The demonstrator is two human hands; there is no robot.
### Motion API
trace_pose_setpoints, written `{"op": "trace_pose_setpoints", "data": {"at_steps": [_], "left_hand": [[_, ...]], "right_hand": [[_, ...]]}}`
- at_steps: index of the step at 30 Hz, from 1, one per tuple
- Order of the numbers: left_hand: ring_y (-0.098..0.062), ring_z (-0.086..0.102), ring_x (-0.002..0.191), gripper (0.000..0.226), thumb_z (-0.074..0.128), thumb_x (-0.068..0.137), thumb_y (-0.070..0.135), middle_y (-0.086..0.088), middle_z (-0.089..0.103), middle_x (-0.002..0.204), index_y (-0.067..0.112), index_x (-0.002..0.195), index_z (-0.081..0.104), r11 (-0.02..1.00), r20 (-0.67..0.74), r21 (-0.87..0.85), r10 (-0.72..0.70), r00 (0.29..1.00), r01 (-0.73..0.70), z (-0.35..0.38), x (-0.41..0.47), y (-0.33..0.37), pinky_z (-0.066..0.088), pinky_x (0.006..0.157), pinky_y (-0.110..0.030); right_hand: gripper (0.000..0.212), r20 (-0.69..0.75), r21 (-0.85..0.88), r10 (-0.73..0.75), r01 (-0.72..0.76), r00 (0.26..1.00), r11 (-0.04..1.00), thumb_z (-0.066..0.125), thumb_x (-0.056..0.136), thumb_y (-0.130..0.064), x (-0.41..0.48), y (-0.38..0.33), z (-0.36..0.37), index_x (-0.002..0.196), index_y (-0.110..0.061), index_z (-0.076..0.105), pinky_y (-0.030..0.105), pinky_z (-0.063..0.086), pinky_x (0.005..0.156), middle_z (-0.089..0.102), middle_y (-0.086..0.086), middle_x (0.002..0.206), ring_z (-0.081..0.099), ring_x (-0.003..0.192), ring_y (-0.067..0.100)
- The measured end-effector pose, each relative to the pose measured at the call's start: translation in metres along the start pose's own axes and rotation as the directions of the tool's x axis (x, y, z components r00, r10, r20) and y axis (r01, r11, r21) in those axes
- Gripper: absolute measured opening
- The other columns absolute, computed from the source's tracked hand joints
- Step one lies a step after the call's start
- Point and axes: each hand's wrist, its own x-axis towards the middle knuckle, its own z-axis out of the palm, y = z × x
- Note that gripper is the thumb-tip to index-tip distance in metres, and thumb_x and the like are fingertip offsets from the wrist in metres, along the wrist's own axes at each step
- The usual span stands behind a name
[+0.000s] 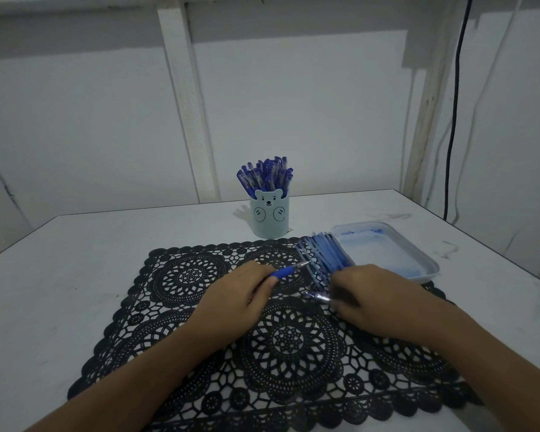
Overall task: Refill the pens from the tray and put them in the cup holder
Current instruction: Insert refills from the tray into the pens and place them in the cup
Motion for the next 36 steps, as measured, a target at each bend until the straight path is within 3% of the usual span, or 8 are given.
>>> {"op": "trace_pose_setpoints", "data": {"at_steps": [3,8,12,15,21,28,31,36], "left_hand": [[0.004,0.047,0.081,0.047,0.026,0.089,0.048,0.024,0.044,0.079,0.020,0.108,0.059,1.000,0.006,-0.005,-0.009,1.000,0.009,0.000,0.000,0.001,0.034,0.069,-0.006],[0.001,0.048,0.080,0.037,0.033,0.091,0.040,0.024,0.046,0.080,0.019,0.108,0.060,0.999,-0.020,-0.003,-0.044,0.999,0.044,-0.001,0.000,0.001,0.036,0.068,-0.009],[0.000,0.048,0.078,0.034,0.036,0.091,0.036,0.025,0.045,0.079,0.017,0.106,0.061,0.998,-0.034,-0.011,-0.055,0.998,0.055,-0.002,0.001,0.003,0.035,0.067,-0.008],[-0.001,0.048,0.076,0.035,0.035,0.091,0.036,0.024,0.045,0.079,0.018,0.107,0.060,0.998,-0.030,-0.009,-0.059,0.998,0.058,-0.003,0.000,0.003,0.035,0.067,-0.008],[-0.002,0.049,0.075,0.037,0.033,0.090,0.038,0.022,0.046,0.081,0.019,0.109,0.059,0.998,-0.016,0.004,-0.060,0.998,0.060,-0.002,0.001,0.003,0.036,0.065,-0.011],[-0.003,0.049,0.073,0.046,0.027,0.090,0.048,0.020,0.047,0.082,0.021,0.109,0.059,0.999,-0.016,0.018,-0.036,0.999,0.036,-0.001,0.000,0.002,0.036,0.062,-0.011],[-0.002,0.048,0.072,0.053,0.022,0.087,0.051,0.019,0.046,0.081,0.021,0.110,0.059,1.000,-0.007,0.018,-0.026,1.000,0.026,0.000,0.000,0.001,0.036,0.062,-0.012],[-0.004,0.048,0.074,0.041,0.029,0.091,0.043,0.016,0.048,0.082,0.020,0.108,0.059,0.998,-0.011,0.049,0.051,0.999,-0.050,0.002,-0.001,-0.001,0.039,0.062,-0.016]], "right_hand": [[0.013,-0.127,0.198,0.056,-0.030,0.990,0.980,0.050,0.090,-0.028,0.003,0.000,-0.004,0.096,-0.022,0.059,0.024,0.047,0.068,0.062,-0.004,0.086,0.058,0.076,0.011],[0.015,-0.208,0.287,0.082,-0.020,0.975,0.958,0.052,0.090,-0.021,0.007,0.006,-0.004,0.094,-0.031,0.063,0.006,0.037,0.060,0.052,-0.021,0.077,0.050,0.069,-0.003],[0.011,-0.223,0.405,0.136,-0.035,0.965,0.914,0.051,0.091,-0.024,0.007,0.006,-0.002,0.086,-0.032,0.054,0.015,0.044,0.061,0.063,-0.013,0.077,0.060,0.071,0.005],[0.016,-0.275,0.547,0.195,-0.013,0.941,0.837,0.053,0.090,-0.019,0.008,0.007,-0.001,0.083,-0.033,0.055,0.016,0.050,0.067,0.066,-0.012,0.073,0.062,0.067,-0.001],[0.019,-0.339,0.583,0.208,0.032,0.918,0.812,0.062,0.085,-0.016,0.008,0.010,-0.001,0.081,-0.035,0.061,0.010,0.048,0.066,0.065,-0.013,0.074,0.061,0.070,-0.001],[0.021,-0.361,0.676,0.238,0.078,0.902,0.732,0.062,0.085,-0.015,0.009,0.006,0.001,0.080,-0.036,0.062,0.013,0.051,0.065,0.068,-0.008,0.070,0.063,0.065,0.001],[0.021,-0.357,0.671,0.227,0.080,0.906,0.737,0.062,0.085,-0.017,0.010,0.005,0.003,0.080,-0.037,0.062,0.015,0.052,0.067,0.069,-0.008,0.072,0.065,0.068,0.003],[0.018,-0.318,0.639,0.171,0.077,0.933,0.765,0.063,0.085,-0.017,0.010,0.001,0.008,0.083,-0.035,0.062,0.016,0.049,0.061,0.068,-0.010,0.070,0.062,0.065,0.003]]}}
